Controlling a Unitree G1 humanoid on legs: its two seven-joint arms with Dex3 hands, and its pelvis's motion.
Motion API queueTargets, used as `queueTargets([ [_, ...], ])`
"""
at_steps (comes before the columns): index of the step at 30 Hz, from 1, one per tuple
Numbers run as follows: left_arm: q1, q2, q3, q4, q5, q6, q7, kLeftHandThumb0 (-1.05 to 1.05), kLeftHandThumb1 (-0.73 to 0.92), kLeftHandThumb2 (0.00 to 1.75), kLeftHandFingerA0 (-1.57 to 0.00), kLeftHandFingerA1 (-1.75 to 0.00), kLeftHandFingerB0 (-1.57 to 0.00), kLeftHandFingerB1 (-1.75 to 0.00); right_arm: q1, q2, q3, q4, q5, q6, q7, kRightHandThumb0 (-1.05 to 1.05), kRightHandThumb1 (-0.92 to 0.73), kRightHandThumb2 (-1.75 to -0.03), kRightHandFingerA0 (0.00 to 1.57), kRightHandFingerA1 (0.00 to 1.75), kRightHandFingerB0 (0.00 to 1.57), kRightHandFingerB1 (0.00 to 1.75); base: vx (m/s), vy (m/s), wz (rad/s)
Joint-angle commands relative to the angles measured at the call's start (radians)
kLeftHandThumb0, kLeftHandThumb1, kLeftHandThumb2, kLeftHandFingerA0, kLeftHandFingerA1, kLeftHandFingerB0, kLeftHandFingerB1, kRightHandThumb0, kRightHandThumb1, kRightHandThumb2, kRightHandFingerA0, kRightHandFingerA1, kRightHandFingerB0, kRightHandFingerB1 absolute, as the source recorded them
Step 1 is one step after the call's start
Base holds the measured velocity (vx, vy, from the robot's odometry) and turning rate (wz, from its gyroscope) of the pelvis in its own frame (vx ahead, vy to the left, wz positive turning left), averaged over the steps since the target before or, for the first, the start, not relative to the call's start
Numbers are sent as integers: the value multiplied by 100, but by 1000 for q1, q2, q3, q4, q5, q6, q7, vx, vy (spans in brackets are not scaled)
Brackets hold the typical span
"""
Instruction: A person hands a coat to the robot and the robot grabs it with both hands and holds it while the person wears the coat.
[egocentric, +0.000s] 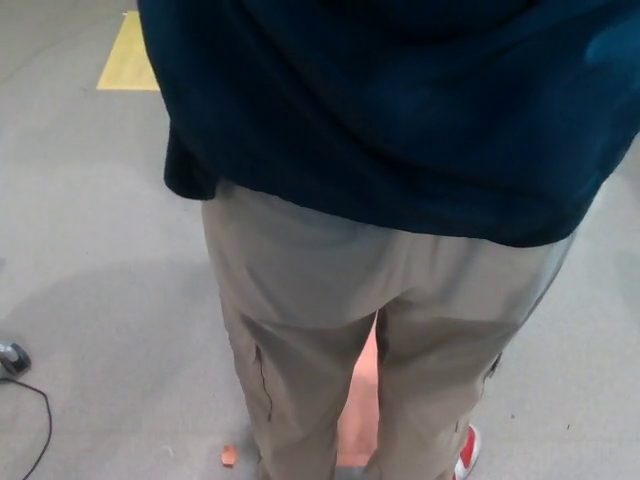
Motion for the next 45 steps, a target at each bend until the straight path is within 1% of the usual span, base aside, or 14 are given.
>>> queueTargets([
  [1, 410, 59, 171, -524, -40, 117, -15, -79, 92, 121, 0, -14, -1, -16, 325, -38, -135, -431, 123, -89, -16, -97, -80, -107, 0, 5, 0, 0, 0, 0, 0],
  [7, 678, 58, 300, -807, -41, 146, -61, -77, 91, 117, 0, -13, -4, -19, 562, -14, -252, -706, 191, -46, 25, -96, -80, -107, 0, 3, 0, 0, 0, 0, 0],
  [8, 724, 53, 319, -849, -41, 145, -67, -76, 89, 116, 0, -14, -6, -22, 605, -3, -269, -744, 206, -48, 27, -76, -86, -68, 0, 0, 0, 14, 0, 0, 0],
  [10, 870, 31, 366, -980, -33, 156, -94, -71, 88, 116, 0, -17, -5, -23, 755, 19, -313, -899, 192, 1, 45, -90, -80, -109, 0, 7, 0, 5, 0, 0, 0],
  [15, 1131, -29, 442, -1213, -28, 160, -148, -64, 92, 82, 0, -19, -6, -23, 1034, 86, -385, -1176, 193, 18, 69, -77, -72, -106, 0, 24, 0, 16, 0, 0, 0],
  [19, 1294, -81, 477, -1346, -37, 149, -174, -61, 92, 81, 0, -20, -7, -24, 1159, 146, -390, -1327, 226, -3, 65, -65, -82, -65, 3, 26, 7, 24, 0, 0, 0],
  [20, 1363, -101, 485, -1392, -21, 142, -165, -61, 92, 81, -2, -20, -8, -23, 1213, 159, -397, -1385, 211, 3, 70, -72, -64, -99, 0, 21, 8, 25, 0, 0, 0],
  [26, 1634, -176, 505, -1541, -31, 59, -129, -60, 92, 80, -2, -19, -9, -24, 1395, 222, -396, -1557, 240, -2, 82, -62, -76, -66, 8, 26, 10, 22, 0, 0, 0],
  [28, 1713, -193, 504, -1561, -33, 24, -104, -61, 92, 80, -2, -19, -10, -24, 1460, 239, -392, -1592, 266, -17, 85, -66, -51, -91, 0, 33, 4, 28, 0, 0, 0],
  [37, 2256, -275, 421, -1628, -8, -118, 2, -72, 84, 102, 0, -8, -1, -15, 1944, 412, -311, -1717, 68, -75, -10, -69, -63, -97, 0, 21, 0, 18, 0, 0, 0],
  [38, 2305, -279, 417, -1619, 7, -138, 32, -70, 83, 102, 0, -12, 0, -17, 2012, 428, -292, -1742, 70, -63, 6, -59, -82, -69, 0, 19, 1, 16, 0, 0, 0],
  [42, 2406, -271, 396, -1508, 76, -199, 178, -67, 92, 78, 0, -20, -7, -20, 2290, 469, -223, -1732, -22, -86, -18, -76, -80, -98, 0, 3, 0, 0, 0, 0, 0],
  [43, 2437, -281, 375, -1488, 102, -181, 203, -71, 83, 114, 0, -24, -4, -23, 2351, 469, -202, -1715, -40, -103, -30, -74, -79, -96, 0, 10, 0, 0, 0, 0, 0],
  [45, 2478, -287, 329, -1426, 132, -185, 261, -76, 82, 109, 0, -20, -10, -25, 2446, 472, -158, -1669, -82, -121, -62, -74, -79, -96, 0, 13, 0, 0, 0, 0, 0],
])
